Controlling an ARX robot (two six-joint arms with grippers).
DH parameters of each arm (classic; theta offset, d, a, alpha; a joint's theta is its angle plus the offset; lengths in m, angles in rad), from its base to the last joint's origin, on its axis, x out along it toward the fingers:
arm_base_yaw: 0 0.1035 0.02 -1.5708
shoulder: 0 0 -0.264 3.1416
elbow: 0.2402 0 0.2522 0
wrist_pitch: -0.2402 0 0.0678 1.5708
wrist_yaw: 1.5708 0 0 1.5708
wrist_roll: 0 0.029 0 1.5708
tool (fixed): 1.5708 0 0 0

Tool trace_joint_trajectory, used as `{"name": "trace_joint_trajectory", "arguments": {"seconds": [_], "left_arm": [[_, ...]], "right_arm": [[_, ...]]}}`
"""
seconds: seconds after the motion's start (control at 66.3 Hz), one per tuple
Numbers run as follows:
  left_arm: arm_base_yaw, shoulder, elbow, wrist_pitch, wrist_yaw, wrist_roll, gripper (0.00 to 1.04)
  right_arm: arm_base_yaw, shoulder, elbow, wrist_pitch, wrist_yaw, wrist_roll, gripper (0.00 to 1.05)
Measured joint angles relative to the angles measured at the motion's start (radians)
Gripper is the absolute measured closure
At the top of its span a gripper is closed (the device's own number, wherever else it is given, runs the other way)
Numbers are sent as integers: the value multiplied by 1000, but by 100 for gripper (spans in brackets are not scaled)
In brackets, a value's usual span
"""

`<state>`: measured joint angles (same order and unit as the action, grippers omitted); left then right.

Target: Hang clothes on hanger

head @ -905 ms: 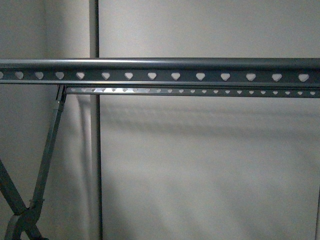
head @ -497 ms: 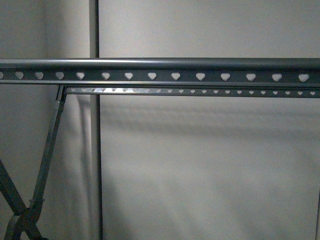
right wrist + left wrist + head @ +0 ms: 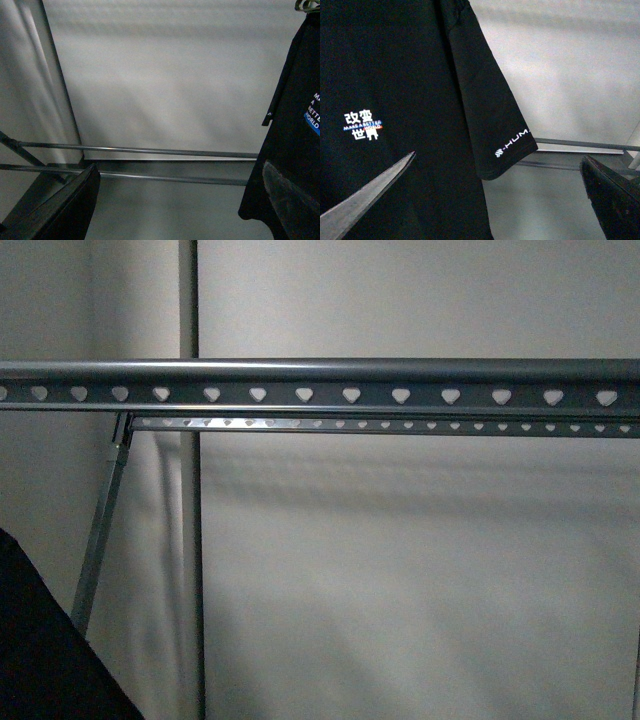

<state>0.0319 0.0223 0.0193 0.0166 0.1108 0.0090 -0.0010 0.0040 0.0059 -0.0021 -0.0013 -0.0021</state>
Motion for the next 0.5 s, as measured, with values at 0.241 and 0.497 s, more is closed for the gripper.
{"name": "trace_joint_trajectory", "arguments": {"seconds": [0.241, 0.497], "left_arm": [[-115, 381, 166, 249, -113, -23, 7], [-81, 961, 621, 313, -528, -380, 7]], "right_arm": [[0, 0, 0, 0, 0, 0, 7], [0, 0, 0, 0, 0, 0, 7]]}}
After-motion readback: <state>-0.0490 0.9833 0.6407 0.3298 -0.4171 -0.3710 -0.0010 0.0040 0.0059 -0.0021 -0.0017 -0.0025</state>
